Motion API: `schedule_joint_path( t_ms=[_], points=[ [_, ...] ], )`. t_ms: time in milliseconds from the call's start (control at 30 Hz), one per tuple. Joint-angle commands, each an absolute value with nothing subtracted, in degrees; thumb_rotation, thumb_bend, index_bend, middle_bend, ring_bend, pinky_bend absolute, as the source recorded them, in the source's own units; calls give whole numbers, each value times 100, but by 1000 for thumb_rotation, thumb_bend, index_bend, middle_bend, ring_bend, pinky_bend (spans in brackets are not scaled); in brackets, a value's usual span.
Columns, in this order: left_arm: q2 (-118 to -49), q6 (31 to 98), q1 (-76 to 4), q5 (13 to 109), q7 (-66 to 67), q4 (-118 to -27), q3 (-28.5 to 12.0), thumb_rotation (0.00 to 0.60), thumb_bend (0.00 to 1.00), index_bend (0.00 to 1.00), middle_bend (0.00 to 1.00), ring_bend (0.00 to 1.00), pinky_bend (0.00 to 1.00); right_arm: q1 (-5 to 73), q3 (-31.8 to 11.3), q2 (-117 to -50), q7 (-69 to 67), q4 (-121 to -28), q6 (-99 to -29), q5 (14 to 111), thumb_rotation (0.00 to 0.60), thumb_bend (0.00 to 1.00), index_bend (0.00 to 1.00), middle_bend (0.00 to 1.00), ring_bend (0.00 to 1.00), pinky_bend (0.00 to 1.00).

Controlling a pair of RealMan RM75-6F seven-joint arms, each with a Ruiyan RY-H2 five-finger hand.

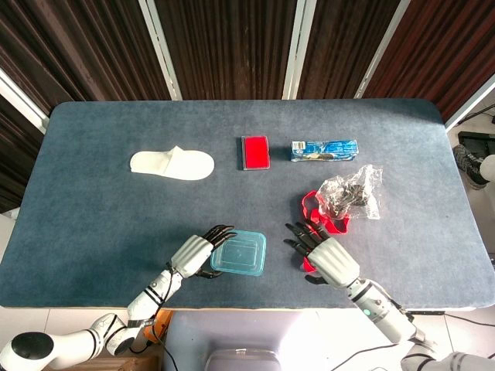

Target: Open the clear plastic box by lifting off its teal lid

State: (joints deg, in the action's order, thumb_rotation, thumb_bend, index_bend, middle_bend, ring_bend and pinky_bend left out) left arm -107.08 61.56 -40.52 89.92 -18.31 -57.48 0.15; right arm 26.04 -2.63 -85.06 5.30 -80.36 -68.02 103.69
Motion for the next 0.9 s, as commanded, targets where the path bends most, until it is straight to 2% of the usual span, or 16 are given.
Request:
schedule_joint_path(
  t_ms=[33,333,900],
  points=[
    [-10698,6134,-4047,8963,-1810,-5762,-14,600,291,145,645,436,559,2848,-255,-8907,369,-7741,-6778,10566,600,181,435,42,0,0],
    [-10728,6117,-4052,8980,-1713,-5765,-27,600,293,145,659,448,571,3129,-216,-9330,543,-7573,-6688,10522,600,278,563,89,0,0],
    [-10827,6062,-4052,8954,-1492,-5663,-61,600,305,144,673,462,584,3353,-245,-9771,865,-7332,-6578,10122,600,305,615,119,0,0]
  ],
)
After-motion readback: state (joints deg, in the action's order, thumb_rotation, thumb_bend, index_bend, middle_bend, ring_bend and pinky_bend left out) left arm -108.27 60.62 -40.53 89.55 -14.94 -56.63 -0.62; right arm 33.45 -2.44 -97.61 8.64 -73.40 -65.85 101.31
